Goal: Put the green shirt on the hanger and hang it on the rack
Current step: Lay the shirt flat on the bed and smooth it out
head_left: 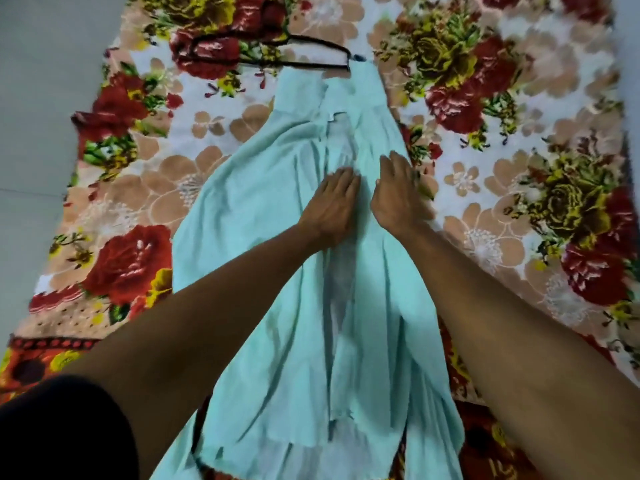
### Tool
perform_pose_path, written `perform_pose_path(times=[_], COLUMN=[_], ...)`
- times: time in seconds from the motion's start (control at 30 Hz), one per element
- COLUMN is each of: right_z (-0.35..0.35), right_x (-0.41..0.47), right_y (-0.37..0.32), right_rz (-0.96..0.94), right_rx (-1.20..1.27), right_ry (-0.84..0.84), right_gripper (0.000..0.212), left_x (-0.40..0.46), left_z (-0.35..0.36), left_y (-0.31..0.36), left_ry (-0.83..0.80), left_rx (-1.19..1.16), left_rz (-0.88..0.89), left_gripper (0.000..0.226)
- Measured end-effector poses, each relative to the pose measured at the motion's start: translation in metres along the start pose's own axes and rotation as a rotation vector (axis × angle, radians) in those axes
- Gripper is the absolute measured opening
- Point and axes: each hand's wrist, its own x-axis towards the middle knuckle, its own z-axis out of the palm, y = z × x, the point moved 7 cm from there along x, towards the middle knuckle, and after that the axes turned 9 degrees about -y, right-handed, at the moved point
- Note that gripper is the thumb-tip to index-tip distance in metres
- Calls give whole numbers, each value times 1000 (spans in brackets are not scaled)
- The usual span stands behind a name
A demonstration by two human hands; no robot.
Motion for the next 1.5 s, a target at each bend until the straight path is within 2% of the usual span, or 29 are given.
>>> perform_pose_path(times=[0.1, 0.17, 0.3, 0.43, 0.57, 0.63, 0.7, 0.77, 0.8, 0.87, 0.9, 0.93, 1.0, 1.03, 1.1, 1.17, 1.23, 1.27, 1.33, 1.4, 1.43, 1.5], right_z=[4, 3, 14, 6, -8, -12, -9, -6, -4, -11, -14, -17, -24, -25, -18, -5, 7, 8, -2, -16, -22, -19], right_x=[-5, -8, -17, -32, -46, -58, -74, -88, -93, -101, -103, -106, -117, -124, -140, -161, -174, -175, -174, -179, -185, -201], right_y=[32, 51, 80, 94, 111, 124, 125, 116, 115, 125, 136, 149, 166, 168, 162, 159, 165, 172, 189, 205, 207, 204], right_rz=[60, 110, 279, 247, 268, 369, 412, 306, 249, 276, 344, 424, 531, 546, 513, 457, 454, 470, 506, 549, 553, 568], right_rx=[55, 129, 559, 756, 921, 947, 962, 815, 735, 726, 774, 823, 888, 921, 979, 917, 808, 782, 795, 890, 918, 907], right_ry=[1, 40, 44, 53, 121, 145, 10, -164, -191, -115, -51, 24, 121, 98, -46, -205, -330, -328, -195, -2, 35, -40], right_gripper=[59, 65, 73, 51, 32, 36, 48, 49, 39, 18, 21, 25, 23, 23, 39, 55, 55, 47, 33, 38, 39, 43], left_x=[33, 47, 53, 49, 43, 36, 24, 11, 8, 4, 2, 2, 0, -3, -12, -21, -27, -28, -26, -23, -22, -26], left_z=[14, 17, 16, 14, 12, 6, 2, 0, 2, 14, 24, 34, 46, 48, 45, 45, 49, 52, 58, 61, 60, 59], left_y=[16, 21, 26, 50, 44, 38, 40, 58, 72, 105, 115, 117, 109, 110, 129, 157, 177, 184, 197, 209, 215, 228], left_ry=[-79, -56, 18, 93, 47, 51, 81, 161, 185, 120, 51, -34, -142, -156, -124, -63, -56, -82, -163, -201, -200, -178], left_rx=[48, 72, 71, -51, -14, -25, -28, -21, -17, 61, 125, 171, 192, 189, 182, 107, 3, -43, -50, -5, -13, -100], left_rz=[-5, -40, -129, -93, -138, -216, -295, -262, -172, 94, 173, 172, 47, 20, 112, 221, 220, 191, 127, 100, 94, 90], left_gripper=[71, 64, 55, 48, 31, 25, 25, 33, 42, 59, 62, 63, 61, 59, 57, 47, 31, 31, 43, 48, 46, 34])
